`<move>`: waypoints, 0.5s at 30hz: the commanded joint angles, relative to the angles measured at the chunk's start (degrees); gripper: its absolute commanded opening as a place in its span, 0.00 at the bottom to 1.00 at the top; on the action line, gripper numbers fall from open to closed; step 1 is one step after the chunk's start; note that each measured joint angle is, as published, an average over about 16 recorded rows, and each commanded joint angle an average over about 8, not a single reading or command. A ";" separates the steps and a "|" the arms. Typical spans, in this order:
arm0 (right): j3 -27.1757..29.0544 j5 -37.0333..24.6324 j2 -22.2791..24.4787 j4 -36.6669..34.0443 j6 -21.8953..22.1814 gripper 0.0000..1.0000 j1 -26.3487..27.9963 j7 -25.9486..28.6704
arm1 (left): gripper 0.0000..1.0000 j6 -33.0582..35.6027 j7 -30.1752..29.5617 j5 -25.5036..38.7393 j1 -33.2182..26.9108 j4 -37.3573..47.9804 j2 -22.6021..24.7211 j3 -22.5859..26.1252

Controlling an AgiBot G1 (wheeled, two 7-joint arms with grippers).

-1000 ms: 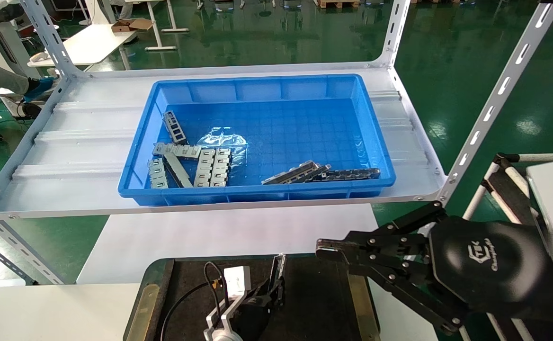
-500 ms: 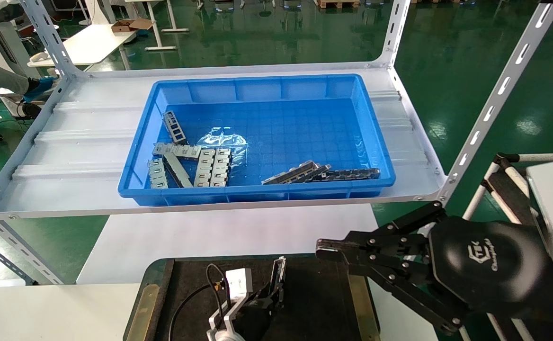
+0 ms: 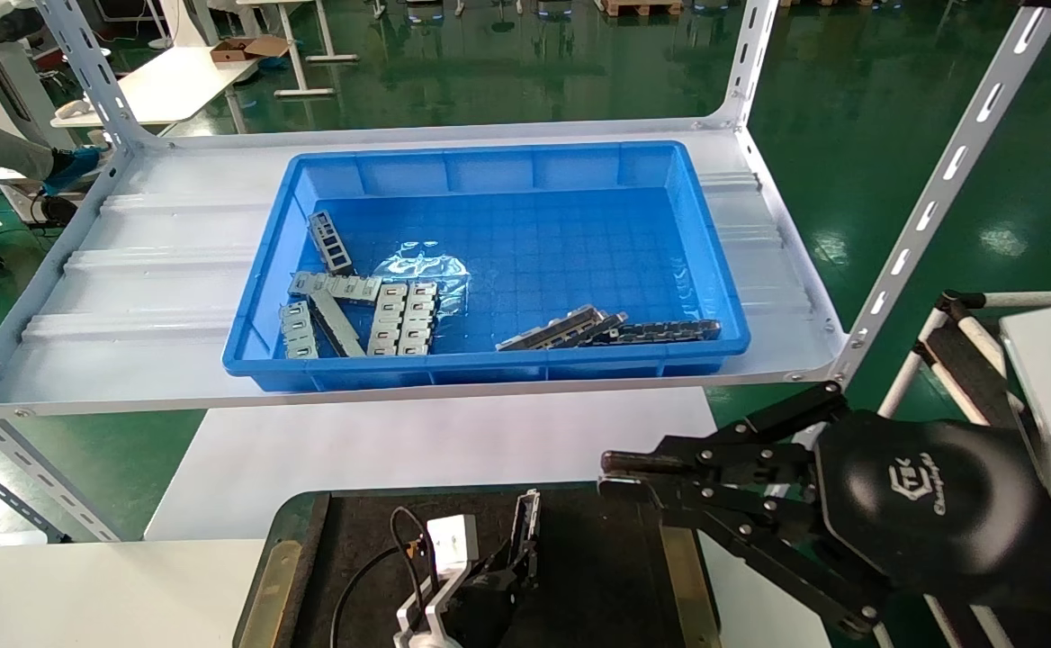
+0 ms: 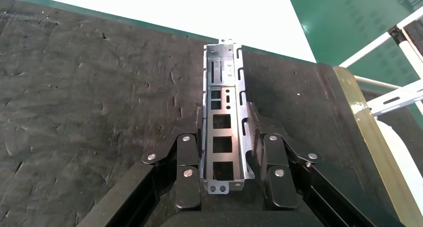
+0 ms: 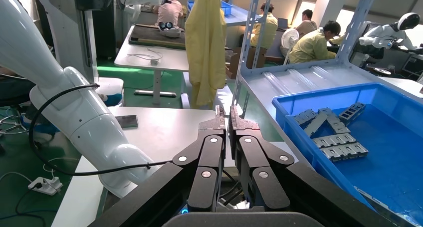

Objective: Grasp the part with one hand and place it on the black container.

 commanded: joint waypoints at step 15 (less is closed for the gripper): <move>-0.02 0.01 0.01 0.00 0.01 1.00 0.00 -0.01 | 1.00 -2.15 -8.36 3.58 -1.40 -0.31 -0.26 4.89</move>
